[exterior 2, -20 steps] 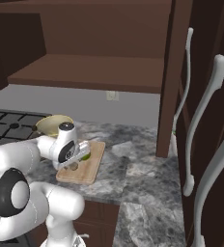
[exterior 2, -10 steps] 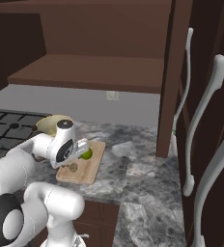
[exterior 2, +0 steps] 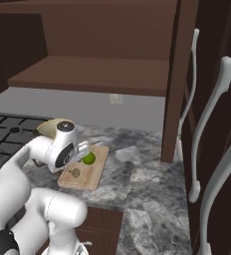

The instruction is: Open the cabinet. Place the bowl and condiment on the counter. Then place the lime and garlic on the cutting board.

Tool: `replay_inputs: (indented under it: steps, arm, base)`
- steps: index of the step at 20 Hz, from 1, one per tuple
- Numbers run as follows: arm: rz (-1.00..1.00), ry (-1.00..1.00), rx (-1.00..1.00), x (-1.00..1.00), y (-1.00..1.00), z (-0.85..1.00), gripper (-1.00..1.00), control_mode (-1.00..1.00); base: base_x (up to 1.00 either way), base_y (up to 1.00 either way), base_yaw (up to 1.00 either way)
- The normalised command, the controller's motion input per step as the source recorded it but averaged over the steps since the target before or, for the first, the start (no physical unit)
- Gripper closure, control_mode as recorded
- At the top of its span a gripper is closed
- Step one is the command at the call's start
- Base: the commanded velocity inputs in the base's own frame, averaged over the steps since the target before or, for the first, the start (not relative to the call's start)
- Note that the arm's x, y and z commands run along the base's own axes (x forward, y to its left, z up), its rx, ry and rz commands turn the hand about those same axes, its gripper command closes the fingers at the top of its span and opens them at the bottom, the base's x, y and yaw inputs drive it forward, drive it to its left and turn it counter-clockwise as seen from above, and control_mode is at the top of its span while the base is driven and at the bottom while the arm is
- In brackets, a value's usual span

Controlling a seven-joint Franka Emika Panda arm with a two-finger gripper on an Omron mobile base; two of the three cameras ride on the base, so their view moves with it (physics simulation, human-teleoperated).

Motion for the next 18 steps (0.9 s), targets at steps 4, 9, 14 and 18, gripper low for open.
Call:
replay_inputs:
  steps: [4, 9, 14, 18]
  arm:
    - [-0.06, -0.01, 0.01, -0.11, 0.00, 0.39, -1.00, -1.00]
    - [-0.07, 0.00, 0.01, -0.11, 0.00, 0.44, -1.00, -1.00]
    - [-0.07, -0.02, 0.00, -0.11, 0.00, 0.47, -1.00, -1.00]
    - [-0.08, -0.03, 0.02, -0.18, -0.02, 0.46, -1.00, -1.00]
  base:
    - [0.00, 0.00, 0.00]
    - [0.00, 0.00, 0.00]
    - [0.00, 0.00, 0.00]
    - [0.00, 0.00, 0.00]
